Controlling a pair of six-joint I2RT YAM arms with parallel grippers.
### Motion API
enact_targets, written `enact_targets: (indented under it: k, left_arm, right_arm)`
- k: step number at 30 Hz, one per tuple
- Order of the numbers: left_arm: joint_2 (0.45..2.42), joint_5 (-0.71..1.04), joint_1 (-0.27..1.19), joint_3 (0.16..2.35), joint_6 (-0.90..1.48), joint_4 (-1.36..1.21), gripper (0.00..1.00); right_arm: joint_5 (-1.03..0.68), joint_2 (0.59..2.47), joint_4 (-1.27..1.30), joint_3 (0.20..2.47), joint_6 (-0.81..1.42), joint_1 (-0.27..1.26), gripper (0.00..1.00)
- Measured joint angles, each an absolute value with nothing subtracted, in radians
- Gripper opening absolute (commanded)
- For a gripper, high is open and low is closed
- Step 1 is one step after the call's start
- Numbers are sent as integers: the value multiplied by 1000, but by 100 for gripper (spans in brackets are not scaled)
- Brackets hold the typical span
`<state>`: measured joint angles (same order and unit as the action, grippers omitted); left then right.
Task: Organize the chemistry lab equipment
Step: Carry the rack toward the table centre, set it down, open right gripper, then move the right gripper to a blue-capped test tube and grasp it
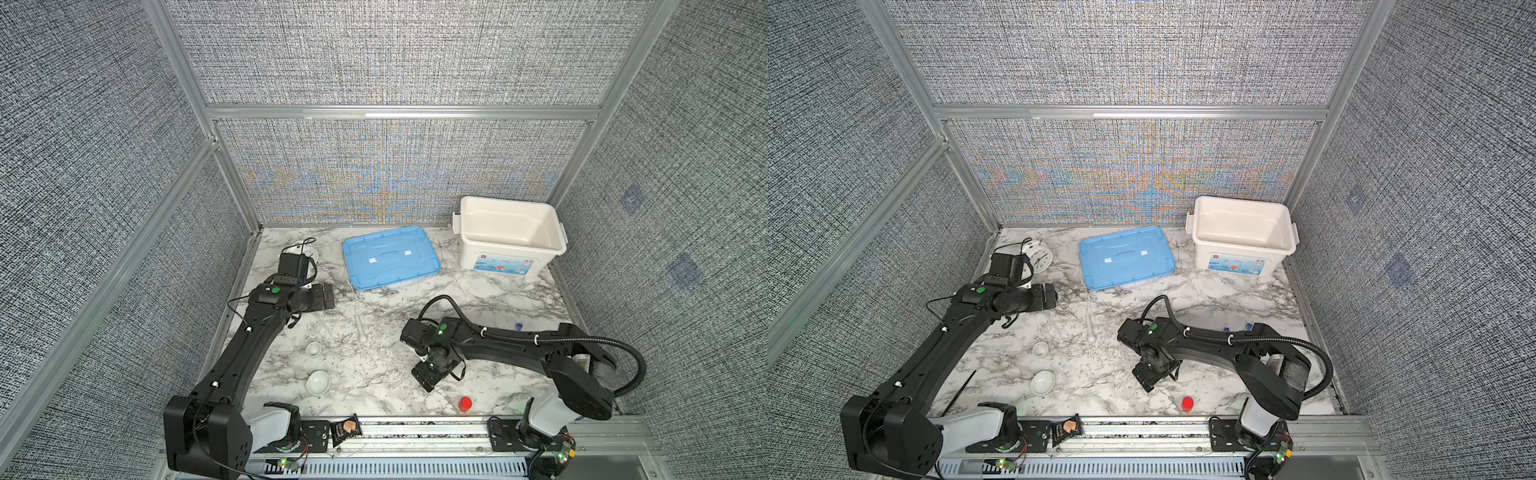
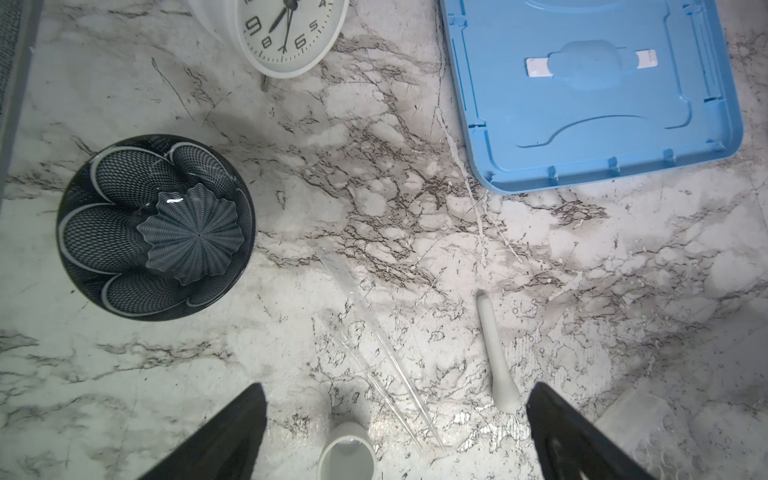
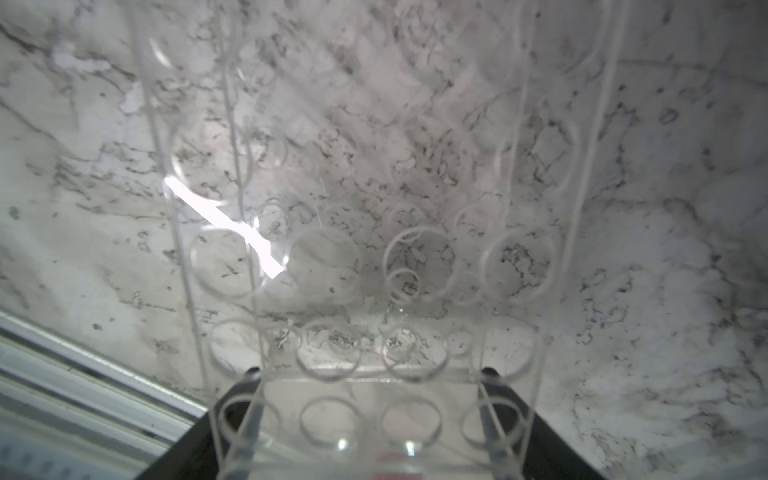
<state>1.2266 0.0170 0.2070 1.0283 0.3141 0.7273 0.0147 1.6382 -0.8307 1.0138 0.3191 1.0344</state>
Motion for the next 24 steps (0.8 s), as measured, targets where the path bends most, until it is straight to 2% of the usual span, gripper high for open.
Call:
enact_targets:
  k: [4, 9, 14, 19, 24]
  left_arm:
    - [1237, 3, 207, 1045, 314, 730, 99]
    - [1235, -28, 207, 1056, 297, 744, 99]
    - [1199, -51, 207, 1039, 293, 750, 99]
    - [1200, -44, 207, 1028, 289, 737, 99]
    - [1223, -16, 207, 1028, 299, 699, 99]
  right_arm:
    - [15, 1657, -807, 1007, 337, 1040, 96]
    - [22, 1602, -804, 971, 351, 1043, 99]
    - [-1, 1454, -847, 968, 400, 1021, 99]
    - [-34, 1325, -924, 943, 482, 854, 99]
    - [1, 1277, -1001, 976, 538, 570, 99]
